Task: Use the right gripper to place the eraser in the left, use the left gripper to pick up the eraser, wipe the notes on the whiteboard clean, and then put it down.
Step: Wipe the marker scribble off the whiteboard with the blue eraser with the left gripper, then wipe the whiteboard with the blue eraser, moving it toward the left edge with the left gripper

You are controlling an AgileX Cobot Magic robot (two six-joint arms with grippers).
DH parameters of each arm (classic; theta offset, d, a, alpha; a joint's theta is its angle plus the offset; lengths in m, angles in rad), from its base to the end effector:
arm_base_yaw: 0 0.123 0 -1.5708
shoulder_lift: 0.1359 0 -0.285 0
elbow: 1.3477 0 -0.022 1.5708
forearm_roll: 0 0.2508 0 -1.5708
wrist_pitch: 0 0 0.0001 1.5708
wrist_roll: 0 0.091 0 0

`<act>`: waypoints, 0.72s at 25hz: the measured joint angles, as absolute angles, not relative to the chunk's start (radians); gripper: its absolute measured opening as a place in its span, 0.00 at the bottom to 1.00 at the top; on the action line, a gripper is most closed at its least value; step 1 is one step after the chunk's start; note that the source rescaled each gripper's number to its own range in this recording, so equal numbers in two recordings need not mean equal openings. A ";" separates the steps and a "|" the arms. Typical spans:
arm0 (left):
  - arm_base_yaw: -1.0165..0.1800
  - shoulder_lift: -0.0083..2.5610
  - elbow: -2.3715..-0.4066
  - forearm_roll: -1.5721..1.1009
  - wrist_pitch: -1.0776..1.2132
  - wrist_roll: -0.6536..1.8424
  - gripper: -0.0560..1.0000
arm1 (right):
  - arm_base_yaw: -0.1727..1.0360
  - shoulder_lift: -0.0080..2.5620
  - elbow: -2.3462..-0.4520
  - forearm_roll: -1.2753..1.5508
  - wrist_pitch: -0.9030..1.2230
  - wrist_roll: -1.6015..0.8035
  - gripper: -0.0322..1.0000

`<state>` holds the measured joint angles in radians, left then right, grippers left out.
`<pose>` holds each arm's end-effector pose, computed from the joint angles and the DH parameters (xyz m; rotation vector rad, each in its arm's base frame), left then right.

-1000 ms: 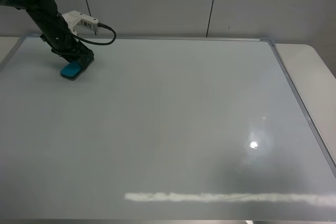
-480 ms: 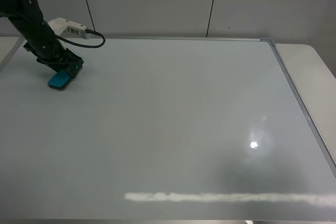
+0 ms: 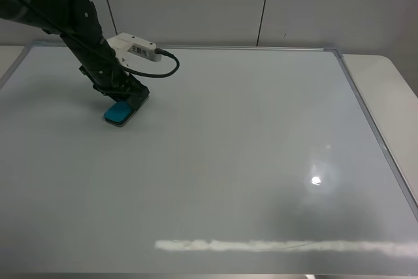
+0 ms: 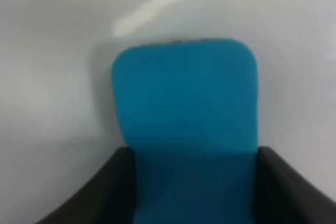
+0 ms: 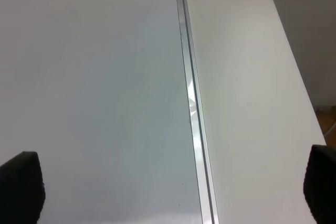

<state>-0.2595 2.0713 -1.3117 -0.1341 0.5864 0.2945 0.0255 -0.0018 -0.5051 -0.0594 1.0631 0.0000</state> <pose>0.3920 -0.1111 0.1269 0.6359 2.7536 -0.1219 -0.0058 -0.0049 0.2786 -0.0229 2.0387 -0.0551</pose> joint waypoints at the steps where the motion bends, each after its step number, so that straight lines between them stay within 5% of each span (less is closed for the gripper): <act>1: -0.290 2.056 -1.304 -0.149 0.599 0.273 0.08 | 0.026 -0.002 -0.505 -0.059 1.063 0.000 0.99; 11: -0.228 1.836 -1.266 0.097 0.772 0.076 0.08 | 0.026 -0.002 -0.505 -0.059 1.063 0.000 0.99; 18: -0.046 1.672 -0.999 0.111 0.692 0.063 0.08 | 0.026 -0.002 -0.505 -0.059 1.062 0.000 0.99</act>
<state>-0.0460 1.6724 -0.9988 0.1113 0.6922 0.0632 0.0255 -0.0018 -0.5051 -0.0594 1.0622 0.0000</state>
